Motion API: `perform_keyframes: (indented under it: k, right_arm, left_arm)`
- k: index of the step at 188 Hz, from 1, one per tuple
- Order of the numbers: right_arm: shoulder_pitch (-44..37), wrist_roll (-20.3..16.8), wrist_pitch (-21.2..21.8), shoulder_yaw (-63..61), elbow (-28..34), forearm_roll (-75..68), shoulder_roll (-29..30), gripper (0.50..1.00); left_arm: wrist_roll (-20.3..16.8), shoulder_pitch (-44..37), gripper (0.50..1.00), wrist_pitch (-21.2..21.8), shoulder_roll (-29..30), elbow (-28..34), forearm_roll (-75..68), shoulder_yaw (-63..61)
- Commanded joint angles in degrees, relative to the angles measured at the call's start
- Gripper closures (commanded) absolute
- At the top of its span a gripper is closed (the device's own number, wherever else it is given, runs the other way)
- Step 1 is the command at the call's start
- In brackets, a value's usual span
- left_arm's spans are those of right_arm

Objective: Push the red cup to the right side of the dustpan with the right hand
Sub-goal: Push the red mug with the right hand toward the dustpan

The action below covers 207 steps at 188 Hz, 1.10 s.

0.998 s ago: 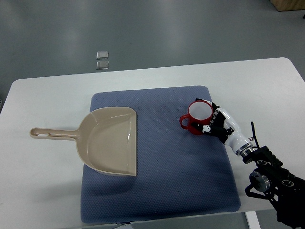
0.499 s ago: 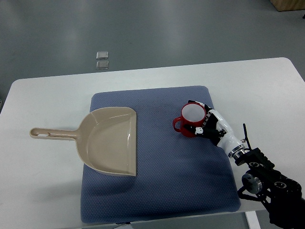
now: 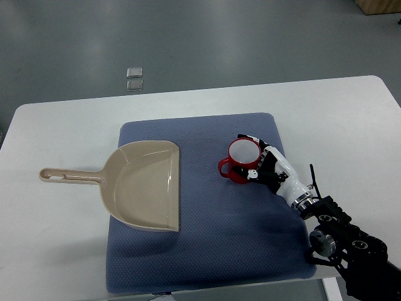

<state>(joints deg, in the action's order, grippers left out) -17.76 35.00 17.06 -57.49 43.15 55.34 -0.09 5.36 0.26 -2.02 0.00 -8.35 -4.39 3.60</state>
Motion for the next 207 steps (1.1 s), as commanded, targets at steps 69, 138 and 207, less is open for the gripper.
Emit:
perform_keyframes:
  k: [69, 138, 207]
  right_arm:
    - [-0.4, 0.0, 0.1, 1.3, 0.1, 0.0, 0.1, 0.570]
    - [-1.1, 0.0, 0.1, 2.8, 0.2, 0.6, 0.1, 0.568]
    - [-2.2, 0.0, 0.1, 4.9, 0.5, 0.6, 0.1, 0.568]
  left_arm:
    - [0.0, 0.0, 0.500, 0.0, 0.0, 0.0, 0.0, 0.0]
    - [0.0, 0.0, 0.500, 0.0, 0.0, 0.0, 0.0, 0.0]
    - [0.0, 0.0, 0.500, 0.0, 0.0, 0.0, 0.0, 0.0]
